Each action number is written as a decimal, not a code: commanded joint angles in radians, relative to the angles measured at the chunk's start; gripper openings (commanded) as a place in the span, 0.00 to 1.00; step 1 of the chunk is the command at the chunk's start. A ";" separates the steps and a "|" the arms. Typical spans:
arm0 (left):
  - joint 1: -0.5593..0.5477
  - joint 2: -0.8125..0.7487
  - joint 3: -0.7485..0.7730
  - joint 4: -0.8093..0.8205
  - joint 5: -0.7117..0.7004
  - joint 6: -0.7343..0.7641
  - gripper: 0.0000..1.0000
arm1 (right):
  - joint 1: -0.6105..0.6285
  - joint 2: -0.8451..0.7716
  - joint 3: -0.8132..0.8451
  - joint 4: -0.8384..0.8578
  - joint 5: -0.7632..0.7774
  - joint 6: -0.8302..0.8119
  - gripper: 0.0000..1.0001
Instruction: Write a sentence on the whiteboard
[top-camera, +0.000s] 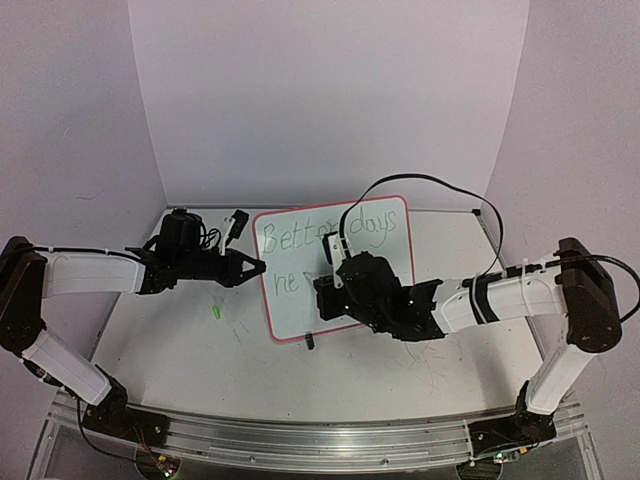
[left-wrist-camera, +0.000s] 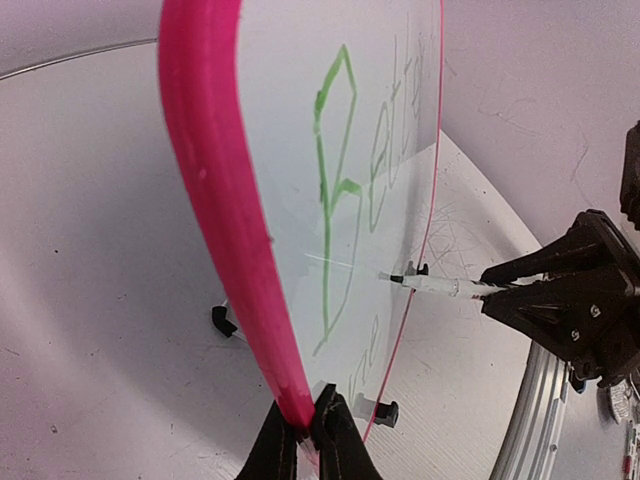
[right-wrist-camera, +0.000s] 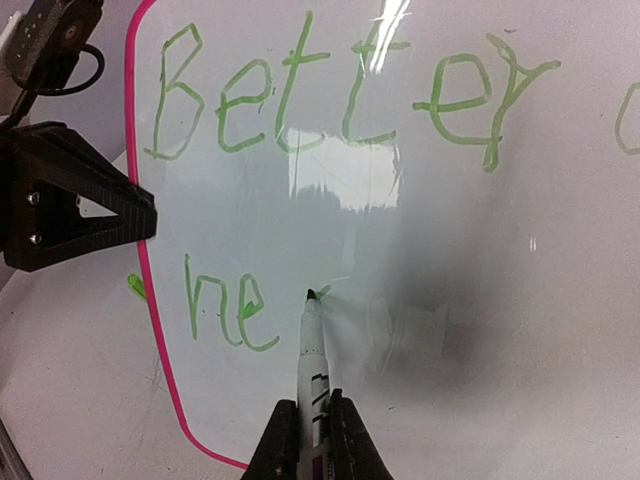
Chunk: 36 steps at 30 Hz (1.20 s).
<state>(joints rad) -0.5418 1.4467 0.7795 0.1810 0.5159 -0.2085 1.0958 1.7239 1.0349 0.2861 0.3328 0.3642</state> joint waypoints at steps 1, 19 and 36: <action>-0.009 0.021 0.019 -0.040 -0.093 0.078 0.00 | -0.004 0.035 0.053 0.001 0.001 -0.015 0.00; -0.009 0.026 0.023 -0.039 -0.093 0.078 0.00 | 0.008 0.020 0.004 -0.035 -0.072 -0.003 0.00; -0.009 0.023 0.026 -0.041 -0.094 0.078 0.00 | 0.010 -0.013 -0.004 -0.058 -0.003 -0.003 0.00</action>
<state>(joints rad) -0.5434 1.4467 0.7795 0.1810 0.5137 -0.2085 1.1083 1.7351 1.0283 0.2529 0.2712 0.3588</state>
